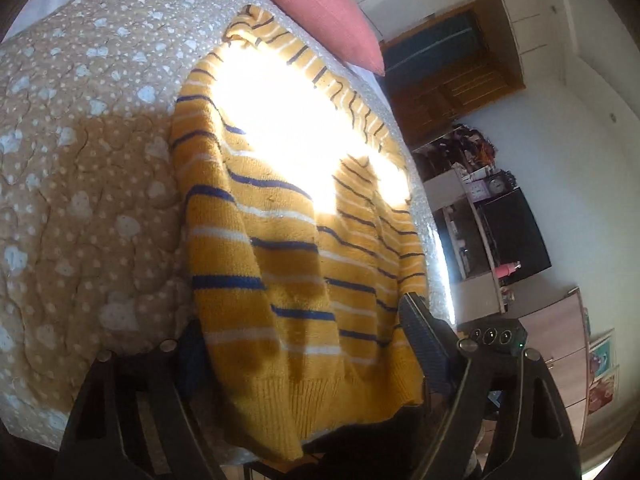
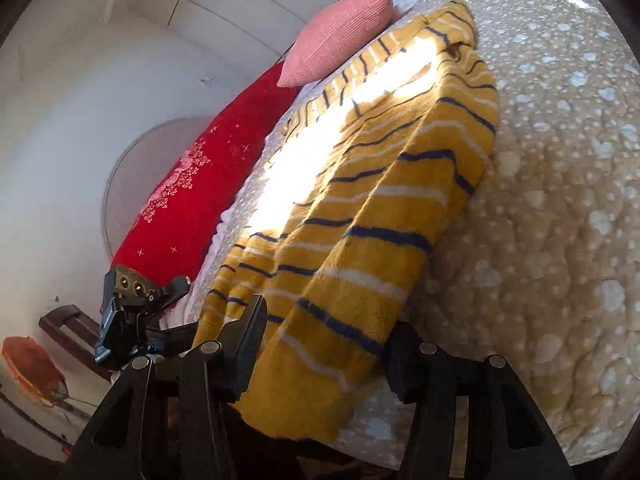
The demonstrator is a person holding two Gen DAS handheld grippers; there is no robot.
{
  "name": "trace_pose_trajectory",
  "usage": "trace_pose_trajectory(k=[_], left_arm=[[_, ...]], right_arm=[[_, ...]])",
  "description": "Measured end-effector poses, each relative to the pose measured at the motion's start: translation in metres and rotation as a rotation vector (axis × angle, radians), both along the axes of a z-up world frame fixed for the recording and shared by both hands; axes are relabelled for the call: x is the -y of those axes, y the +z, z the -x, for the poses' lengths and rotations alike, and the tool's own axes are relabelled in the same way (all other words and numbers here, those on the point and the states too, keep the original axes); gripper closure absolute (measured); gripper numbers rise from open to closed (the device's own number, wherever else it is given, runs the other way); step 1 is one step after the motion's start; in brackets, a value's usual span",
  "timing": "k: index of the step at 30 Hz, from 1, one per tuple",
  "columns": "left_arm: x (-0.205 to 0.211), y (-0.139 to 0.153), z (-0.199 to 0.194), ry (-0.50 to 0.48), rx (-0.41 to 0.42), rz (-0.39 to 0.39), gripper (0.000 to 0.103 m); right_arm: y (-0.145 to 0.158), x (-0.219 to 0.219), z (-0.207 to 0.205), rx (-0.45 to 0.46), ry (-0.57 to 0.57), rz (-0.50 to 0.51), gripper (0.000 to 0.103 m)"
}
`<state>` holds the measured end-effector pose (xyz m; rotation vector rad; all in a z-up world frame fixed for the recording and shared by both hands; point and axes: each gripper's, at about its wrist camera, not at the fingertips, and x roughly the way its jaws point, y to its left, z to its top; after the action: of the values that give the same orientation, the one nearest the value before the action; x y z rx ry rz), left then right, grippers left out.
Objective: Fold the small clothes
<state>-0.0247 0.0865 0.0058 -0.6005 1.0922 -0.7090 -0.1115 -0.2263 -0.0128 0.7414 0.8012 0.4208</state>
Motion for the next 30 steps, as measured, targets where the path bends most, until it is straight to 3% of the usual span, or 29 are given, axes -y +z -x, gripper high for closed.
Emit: trace_pose_trajectory(k=[5,6,7,8,9,10,12,15,24,28,30], left_arm=[[0.029,0.009,0.009,-0.025,0.085,-0.207,0.022],[0.034,0.010,0.012,-0.020,0.102,-0.258,0.031],[0.036,0.010,0.013,0.001,0.113,-0.326,0.058],[0.038,0.009,0.013,0.027,0.114,-0.396,0.075],[0.034,0.006,0.010,0.034,0.092,-0.403,0.086],[0.028,0.005,0.007,0.050,0.062,-0.356,0.089],[0.016,0.004,0.007,0.077,0.017,-0.296,0.091],[0.008,0.012,0.020,0.102,0.026,-0.302,0.092],[-0.007,0.033,0.089,0.083,0.044,-0.287,0.095],[-0.011,0.027,0.098,0.079,0.035,-0.318,0.095],[-0.012,0.031,0.089,0.085,0.026,-0.291,0.095]], right_arm=[[-0.002,-0.019,0.010,0.036,-0.043,0.131,0.045],[-0.003,-0.021,0.012,0.036,-0.058,0.137,0.045],[-0.004,-0.021,0.012,0.026,-0.070,0.137,0.047],[-0.005,-0.019,0.009,0.006,-0.080,0.133,0.053],[-0.007,-0.013,0.006,-0.020,-0.091,0.125,0.070],[-0.009,-0.007,0.002,-0.043,-0.091,0.100,0.078],[-0.015,0.007,-0.002,-0.067,-0.081,0.007,0.087],[-0.015,0.014,0.005,-0.063,-0.060,-0.036,0.090],[-0.005,0.049,0.073,-0.015,-0.027,-0.189,0.092],[-0.012,0.047,0.090,-0.042,-0.023,-0.182,0.092],[-0.010,0.047,0.086,-0.043,-0.024,-0.172,0.092]])
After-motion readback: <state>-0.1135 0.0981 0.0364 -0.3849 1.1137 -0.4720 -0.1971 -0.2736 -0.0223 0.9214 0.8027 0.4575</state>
